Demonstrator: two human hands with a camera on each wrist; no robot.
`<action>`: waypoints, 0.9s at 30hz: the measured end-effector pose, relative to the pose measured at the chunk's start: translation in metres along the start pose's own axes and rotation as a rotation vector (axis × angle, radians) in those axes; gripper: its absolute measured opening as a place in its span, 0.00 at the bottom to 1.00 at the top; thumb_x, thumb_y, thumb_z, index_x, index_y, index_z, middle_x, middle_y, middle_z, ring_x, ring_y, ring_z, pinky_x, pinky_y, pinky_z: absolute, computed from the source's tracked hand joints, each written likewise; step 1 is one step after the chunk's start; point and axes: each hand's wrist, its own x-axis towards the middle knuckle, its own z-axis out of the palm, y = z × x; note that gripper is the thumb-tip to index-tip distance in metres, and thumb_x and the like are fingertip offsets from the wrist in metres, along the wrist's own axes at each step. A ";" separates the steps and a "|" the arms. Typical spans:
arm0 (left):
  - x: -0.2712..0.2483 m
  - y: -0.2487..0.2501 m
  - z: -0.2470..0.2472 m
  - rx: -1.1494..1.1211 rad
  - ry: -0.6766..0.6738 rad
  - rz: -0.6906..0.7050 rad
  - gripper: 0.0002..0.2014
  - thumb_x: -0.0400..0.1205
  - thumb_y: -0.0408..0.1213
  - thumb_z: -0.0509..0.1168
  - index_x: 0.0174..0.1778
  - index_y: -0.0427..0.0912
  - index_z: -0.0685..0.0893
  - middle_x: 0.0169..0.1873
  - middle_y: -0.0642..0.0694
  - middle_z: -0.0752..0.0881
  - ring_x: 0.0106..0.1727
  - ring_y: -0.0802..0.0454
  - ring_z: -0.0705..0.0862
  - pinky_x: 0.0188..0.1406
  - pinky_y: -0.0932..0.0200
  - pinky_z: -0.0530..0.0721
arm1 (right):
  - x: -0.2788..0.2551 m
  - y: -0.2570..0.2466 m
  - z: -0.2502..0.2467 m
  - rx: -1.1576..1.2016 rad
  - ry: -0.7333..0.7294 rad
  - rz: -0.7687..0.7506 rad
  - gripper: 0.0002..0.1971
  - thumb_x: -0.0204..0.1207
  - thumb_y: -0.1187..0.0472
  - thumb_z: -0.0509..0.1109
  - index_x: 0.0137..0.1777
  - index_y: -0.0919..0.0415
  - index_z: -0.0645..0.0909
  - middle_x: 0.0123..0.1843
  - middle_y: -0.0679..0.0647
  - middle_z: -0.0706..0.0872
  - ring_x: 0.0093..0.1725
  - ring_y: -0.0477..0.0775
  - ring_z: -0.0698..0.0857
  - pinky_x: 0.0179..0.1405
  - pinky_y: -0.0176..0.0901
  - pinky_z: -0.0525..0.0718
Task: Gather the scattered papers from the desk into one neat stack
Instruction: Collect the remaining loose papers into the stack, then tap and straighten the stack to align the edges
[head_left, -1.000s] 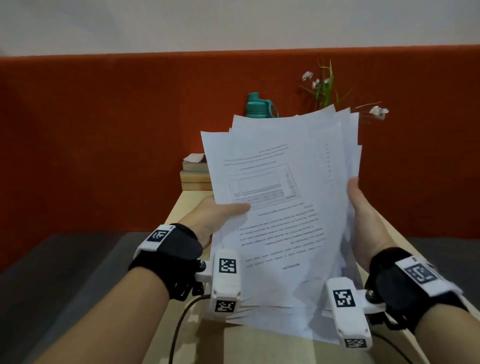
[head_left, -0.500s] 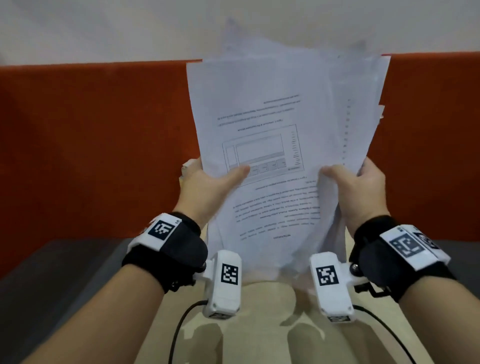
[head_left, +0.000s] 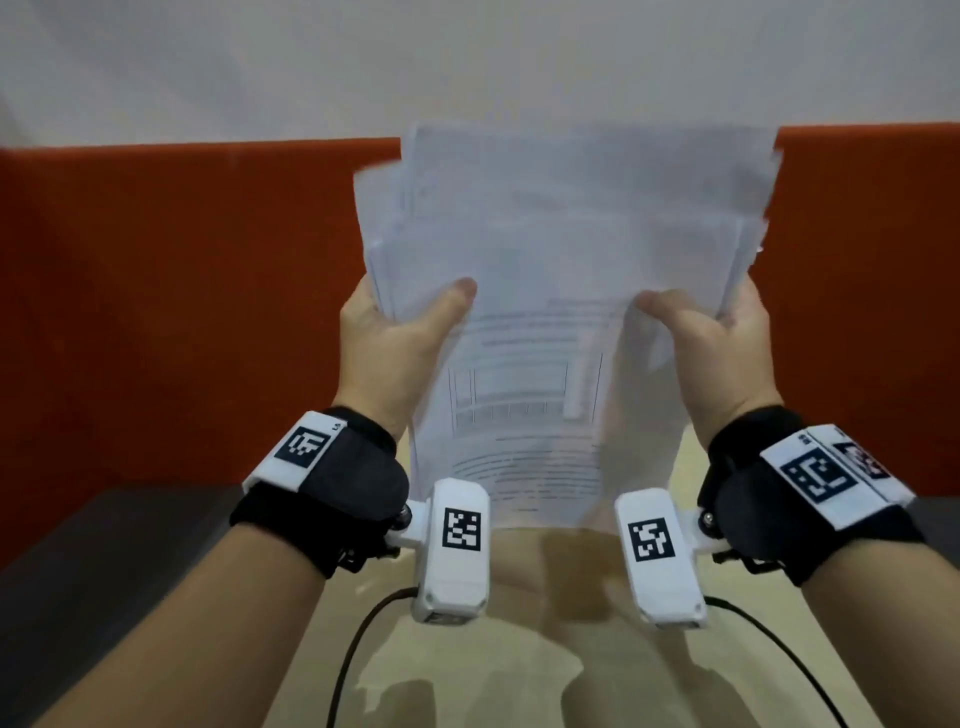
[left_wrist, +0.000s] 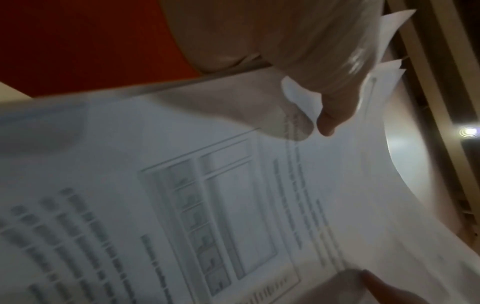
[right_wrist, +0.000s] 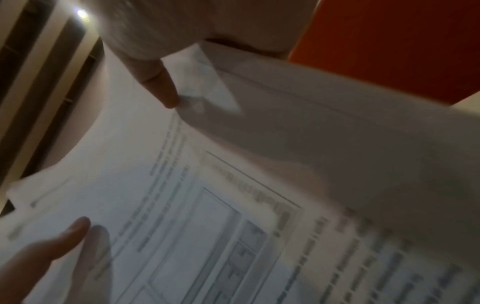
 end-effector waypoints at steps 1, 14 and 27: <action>-0.001 -0.001 -0.001 0.013 -0.005 0.010 0.14 0.74 0.30 0.74 0.52 0.48 0.84 0.45 0.53 0.90 0.42 0.63 0.91 0.41 0.67 0.87 | -0.003 0.001 0.000 0.014 0.008 0.002 0.17 0.75 0.66 0.71 0.61 0.53 0.78 0.49 0.43 0.88 0.46 0.39 0.87 0.41 0.32 0.83; -0.006 -0.008 0.012 0.133 0.105 0.085 0.14 0.75 0.31 0.70 0.45 0.56 0.77 0.44 0.55 0.86 0.48 0.53 0.88 0.47 0.55 0.88 | -0.010 -0.002 0.014 0.021 0.094 -0.032 0.14 0.76 0.63 0.70 0.58 0.51 0.73 0.52 0.47 0.86 0.51 0.47 0.88 0.46 0.43 0.88; 0.010 0.060 0.009 0.868 0.141 0.566 0.48 0.70 0.52 0.71 0.83 0.40 0.55 0.79 0.38 0.63 0.80 0.43 0.65 0.77 0.41 0.68 | -0.013 0.019 -0.007 0.131 -0.091 0.133 0.09 0.75 0.63 0.75 0.52 0.51 0.85 0.47 0.46 0.92 0.38 0.40 0.92 0.36 0.34 0.88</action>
